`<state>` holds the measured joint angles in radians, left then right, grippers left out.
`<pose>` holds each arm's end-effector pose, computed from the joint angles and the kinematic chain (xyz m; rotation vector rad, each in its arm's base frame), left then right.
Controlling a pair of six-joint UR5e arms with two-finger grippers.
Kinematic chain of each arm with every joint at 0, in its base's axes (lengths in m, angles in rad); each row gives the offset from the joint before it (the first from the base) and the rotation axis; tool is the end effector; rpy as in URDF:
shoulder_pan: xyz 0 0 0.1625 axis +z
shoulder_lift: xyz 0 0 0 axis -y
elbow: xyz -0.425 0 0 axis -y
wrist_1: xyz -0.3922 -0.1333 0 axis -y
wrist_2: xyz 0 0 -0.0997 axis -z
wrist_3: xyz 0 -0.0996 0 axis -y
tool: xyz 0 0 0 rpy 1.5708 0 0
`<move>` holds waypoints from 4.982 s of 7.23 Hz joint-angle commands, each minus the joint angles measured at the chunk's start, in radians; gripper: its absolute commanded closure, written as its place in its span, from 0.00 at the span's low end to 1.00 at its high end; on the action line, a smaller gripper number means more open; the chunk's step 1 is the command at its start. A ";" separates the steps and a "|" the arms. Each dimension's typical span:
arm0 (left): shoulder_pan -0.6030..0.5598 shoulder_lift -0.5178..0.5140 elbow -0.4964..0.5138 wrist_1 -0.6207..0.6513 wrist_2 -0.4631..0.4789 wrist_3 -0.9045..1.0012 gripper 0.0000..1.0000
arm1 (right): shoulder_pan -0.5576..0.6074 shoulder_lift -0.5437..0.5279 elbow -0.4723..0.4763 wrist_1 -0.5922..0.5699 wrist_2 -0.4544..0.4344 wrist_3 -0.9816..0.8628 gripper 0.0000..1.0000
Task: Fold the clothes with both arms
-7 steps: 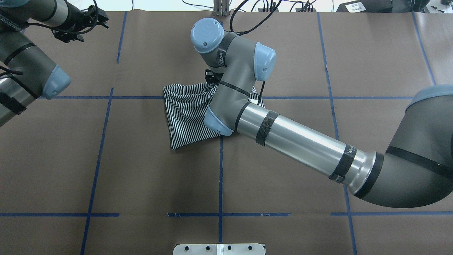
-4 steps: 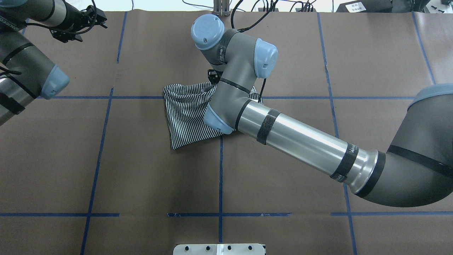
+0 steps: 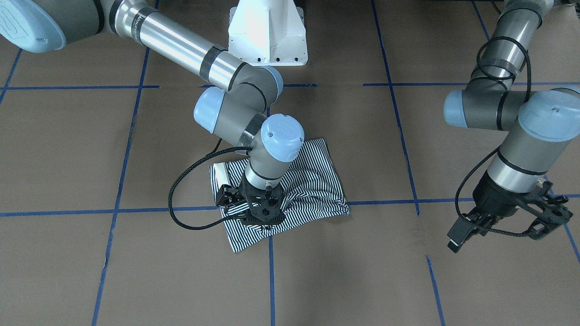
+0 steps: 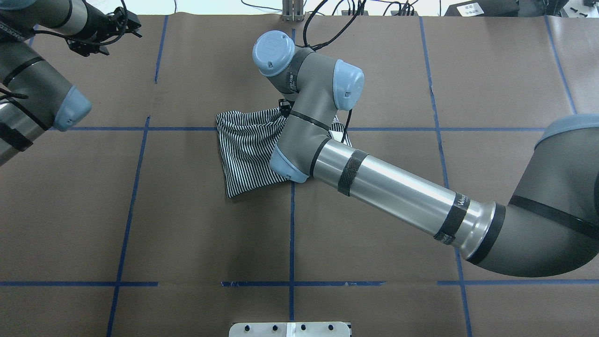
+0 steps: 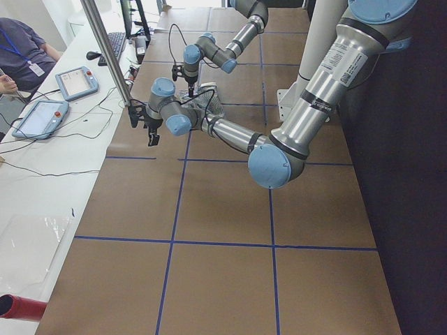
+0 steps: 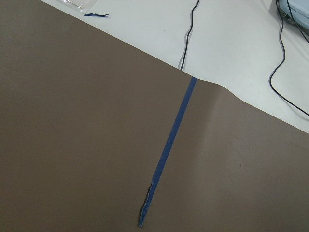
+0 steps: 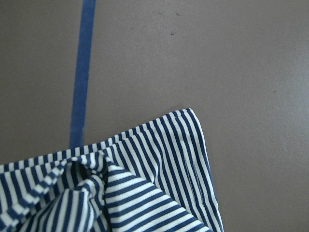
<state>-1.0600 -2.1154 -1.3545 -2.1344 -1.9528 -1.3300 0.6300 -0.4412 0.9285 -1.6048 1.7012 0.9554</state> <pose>0.2710 -0.6803 0.3800 0.2534 0.9300 -0.5859 -0.6270 -0.6061 0.2055 0.1599 -0.4424 -0.0152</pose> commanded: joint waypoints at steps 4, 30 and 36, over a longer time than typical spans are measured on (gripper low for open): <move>-0.002 0.003 -0.002 -0.004 0.000 -0.002 0.00 | 0.029 -0.005 -0.051 0.000 -0.054 -0.139 0.00; 0.356 -0.149 0.031 0.114 0.186 -0.173 0.66 | 0.436 -0.249 0.171 0.141 0.485 -0.373 0.00; 0.356 -0.143 0.021 0.116 0.189 -0.173 1.00 | 0.436 -0.251 0.170 0.143 0.485 -0.373 0.00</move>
<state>-0.7012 -2.2611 -1.3315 -2.0199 -1.7644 -1.5045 1.0661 -0.6918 1.0991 -1.4623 2.1859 0.5829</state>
